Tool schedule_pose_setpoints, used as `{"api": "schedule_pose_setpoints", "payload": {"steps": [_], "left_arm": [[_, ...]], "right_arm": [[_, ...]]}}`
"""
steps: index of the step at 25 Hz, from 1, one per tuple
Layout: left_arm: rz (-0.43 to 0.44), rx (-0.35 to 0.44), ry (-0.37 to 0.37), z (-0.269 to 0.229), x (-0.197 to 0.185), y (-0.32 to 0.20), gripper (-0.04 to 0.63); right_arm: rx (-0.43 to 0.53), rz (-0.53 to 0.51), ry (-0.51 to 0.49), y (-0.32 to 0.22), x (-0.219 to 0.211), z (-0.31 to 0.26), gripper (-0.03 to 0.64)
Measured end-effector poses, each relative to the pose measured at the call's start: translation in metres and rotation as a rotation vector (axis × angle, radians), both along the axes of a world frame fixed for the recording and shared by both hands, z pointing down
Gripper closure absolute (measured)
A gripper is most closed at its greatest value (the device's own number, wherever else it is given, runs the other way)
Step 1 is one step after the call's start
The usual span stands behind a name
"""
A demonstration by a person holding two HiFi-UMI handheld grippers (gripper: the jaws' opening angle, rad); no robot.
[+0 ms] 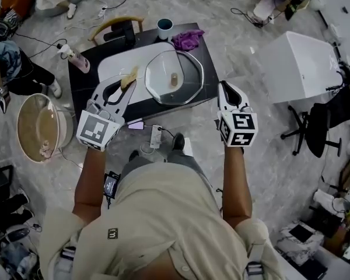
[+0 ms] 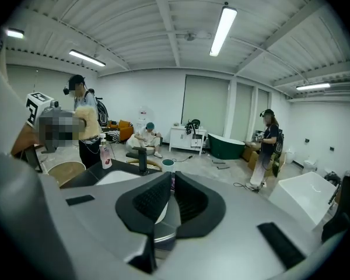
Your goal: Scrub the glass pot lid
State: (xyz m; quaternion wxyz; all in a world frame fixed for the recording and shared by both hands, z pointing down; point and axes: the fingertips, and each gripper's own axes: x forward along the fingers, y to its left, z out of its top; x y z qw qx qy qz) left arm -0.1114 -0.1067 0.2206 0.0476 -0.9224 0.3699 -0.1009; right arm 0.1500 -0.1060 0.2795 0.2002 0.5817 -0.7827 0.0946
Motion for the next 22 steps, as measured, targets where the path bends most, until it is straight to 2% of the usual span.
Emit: {"api": "schedule_pose_setpoints", "payload": {"steps": [5, 7, 8, 9, 10, 12, 16, 19, 22], "left_arm": [[-0.070, -0.055, -0.040, 0.036, 0.016, -0.019, 0.548], [-0.107, -0.106, -0.051, 0.055, 0.020, -0.024, 0.548], [-0.124, -0.138, -0.061, 0.066, 0.021, -0.026, 0.548], [-0.132, -0.152, -0.071, 0.076, 0.023, -0.028, 0.548], [-0.133, -0.150, -0.076, 0.085, 0.025, -0.031, 0.548], [-0.139, -0.171, -0.085, 0.102, 0.031, -0.035, 0.548], [-0.178, -0.264, -0.133, 0.141, 0.035, -0.039, 0.548], [-0.180, -0.240, -0.150, 0.165, 0.040, -0.050, 0.548], [-0.191, -0.259, -0.159, 0.185, 0.044, -0.058, 0.548]], "right_arm": [[-0.083, -0.023, 0.015, -0.058, 0.027, 0.073, 0.588], [-0.132, -0.036, 0.025, -0.079, 0.030, 0.111, 0.581], [-0.159, -0.038, 0.030, -0.087, 0.031, 0.131, 0.566], [-0.186, -0.038, 0.035, -0.094, 0.032, 0.151, 0.522], [-0.210, -0.036, 0.040, -0.101, 0.032, 0.170, 0.506], [-0.249, -0.029, 0.056, -0.111, 0.034, 0.208, 0.502], [-0.291, -0.021, 0.081, -0.125, 0.031, 0.260, 0.499], [-0.309, -0.002, 0.089, -0.129, 0.033, 0.290, 0.499], [-0.296, 0.011, 0.096, -0.131, 0.037, 0.306, 0.499]]}}
